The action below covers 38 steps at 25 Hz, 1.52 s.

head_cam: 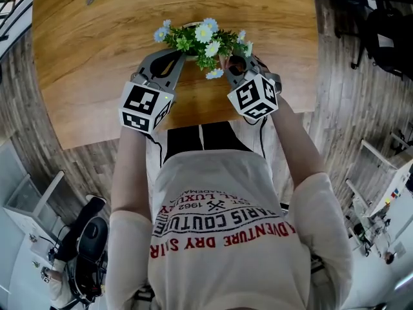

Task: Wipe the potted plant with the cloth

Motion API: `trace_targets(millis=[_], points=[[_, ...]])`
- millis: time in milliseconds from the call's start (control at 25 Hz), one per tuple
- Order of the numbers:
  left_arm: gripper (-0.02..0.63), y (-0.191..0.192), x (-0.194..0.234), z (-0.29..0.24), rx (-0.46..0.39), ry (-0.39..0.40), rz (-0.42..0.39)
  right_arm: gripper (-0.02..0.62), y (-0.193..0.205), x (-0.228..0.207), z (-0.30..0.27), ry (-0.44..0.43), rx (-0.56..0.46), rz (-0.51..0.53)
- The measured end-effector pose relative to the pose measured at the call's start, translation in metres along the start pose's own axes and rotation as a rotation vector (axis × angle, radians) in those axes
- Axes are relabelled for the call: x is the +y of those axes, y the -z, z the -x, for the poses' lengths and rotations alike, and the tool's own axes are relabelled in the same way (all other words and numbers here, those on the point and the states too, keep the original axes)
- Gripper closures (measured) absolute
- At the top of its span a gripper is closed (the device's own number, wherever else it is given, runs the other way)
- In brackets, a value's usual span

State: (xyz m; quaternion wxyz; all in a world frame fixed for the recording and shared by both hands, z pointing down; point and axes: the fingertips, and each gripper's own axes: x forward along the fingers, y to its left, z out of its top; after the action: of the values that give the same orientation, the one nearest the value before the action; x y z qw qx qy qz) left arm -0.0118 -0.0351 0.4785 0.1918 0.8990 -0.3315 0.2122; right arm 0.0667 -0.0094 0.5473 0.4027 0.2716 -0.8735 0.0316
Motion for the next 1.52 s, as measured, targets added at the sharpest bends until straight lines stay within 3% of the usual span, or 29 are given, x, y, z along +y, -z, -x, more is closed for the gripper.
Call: trace_targets(millis=[440, 760, 920, 1120, 1400, 1520], points=[[0.591, 0.001, -0.001, -0.001, 0.002, 0.072, -0.007, 0.558, -0.020, 0.034, -0.009, -0.034, 0.007, -0.156], [0.591, 0.005, -0.007, 0.004, -0.007, 0.209, 0.054, 0.558, -0.043, 0.056, -0.022, -0.018, -0.016, -0.259], [0.591, 0.007, -0.005, 0.006, -0.023, 0.238, 0.080, 0.559, -0.058, 0.064, -0.030, -0.005, -0.034, -0.316], [0.591, 0.007, -0.007, 0.006, -0.007, 0.272, 0.028, 0.558, -0.073, 0.072, -0.035, -0.011, -0.074, -0.365], [0.591, 0.011, -0.004, 0.004, 0.018, 0.291, 0.008, 0.558, -0.063, 0.072, -0.020, 0.004, -0.061, -0.401], [0.591, 0.009, -0.002, 0.004, 0.020, 0.273, 0.041, 0.559, -0.043, 0.059, 0.002, 0.039, -0.025, -0.414]])
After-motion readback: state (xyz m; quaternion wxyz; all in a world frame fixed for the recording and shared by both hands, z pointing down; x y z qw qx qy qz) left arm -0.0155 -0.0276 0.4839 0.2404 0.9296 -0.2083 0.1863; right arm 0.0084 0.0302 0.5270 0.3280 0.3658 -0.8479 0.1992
